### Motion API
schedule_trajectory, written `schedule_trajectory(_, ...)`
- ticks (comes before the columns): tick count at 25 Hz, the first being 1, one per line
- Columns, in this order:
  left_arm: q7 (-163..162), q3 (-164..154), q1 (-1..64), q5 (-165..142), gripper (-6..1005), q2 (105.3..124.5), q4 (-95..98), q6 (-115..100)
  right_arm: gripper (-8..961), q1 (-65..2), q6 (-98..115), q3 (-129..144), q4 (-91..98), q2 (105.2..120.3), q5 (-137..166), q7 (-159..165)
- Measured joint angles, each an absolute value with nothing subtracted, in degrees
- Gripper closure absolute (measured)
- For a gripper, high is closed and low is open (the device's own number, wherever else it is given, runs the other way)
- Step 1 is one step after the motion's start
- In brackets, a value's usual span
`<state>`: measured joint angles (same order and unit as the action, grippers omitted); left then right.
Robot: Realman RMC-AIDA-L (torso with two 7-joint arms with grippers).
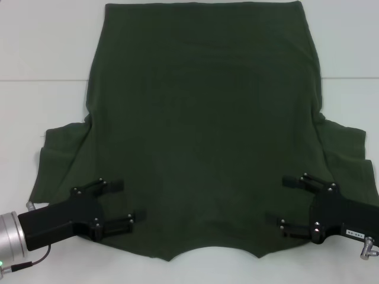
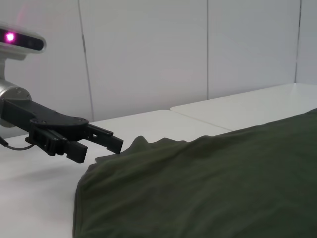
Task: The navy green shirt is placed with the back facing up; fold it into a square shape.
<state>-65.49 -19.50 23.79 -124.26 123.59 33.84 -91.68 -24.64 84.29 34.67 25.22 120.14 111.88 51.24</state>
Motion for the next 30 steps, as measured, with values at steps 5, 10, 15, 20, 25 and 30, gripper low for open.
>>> schedule_trajectory(5, -65.4, -19.5, 23.9, -124.2, 80, 123.58, 33.8, -90.0, 9, -24.8, 84.3, 34.7, 25.2, 120.14, 111.9, 51.2)
schedule_trajectory(10, -65.6, -19.5, 24.3, -124.2, 79, 123.62, 33.8, -88.7, 9, -24.9, 84.3, 34.7, 25.2, 120.14, 111.9, 51.2)
schedule_trajectory(15, -67.1, -19.3, 24.5, -124.2, 79, 123.64, 33.8, -87.7, 9, -24.9, 84.2, 34.7, 25.2, 120.15, 111.9, 51.2)
schedule_trajectory(20, -85.1, -18.9, 25.9, -123.6, 80, 122.02, 34.8, -82.6, 9, -24.9, 84.2, 34.8, 25.2, 120.14, 111.9, 51.2)
schedule_trajectory(25, -104.1, -18.9, 28.3, -127.1, 79, 117.61, 37.9, -83.3, 9, -24.8, 84.1, 34.8, 25.2, 120.14, 112.0, 51.2)
schedule_trajectory(30, -116.6, -18.1, 31.3, -134.4, 79, 115.05, 42.3, -80.2, 9, -24.8, 84.2, 34.8, 25.2, 120.15, 112.0, 51.2)
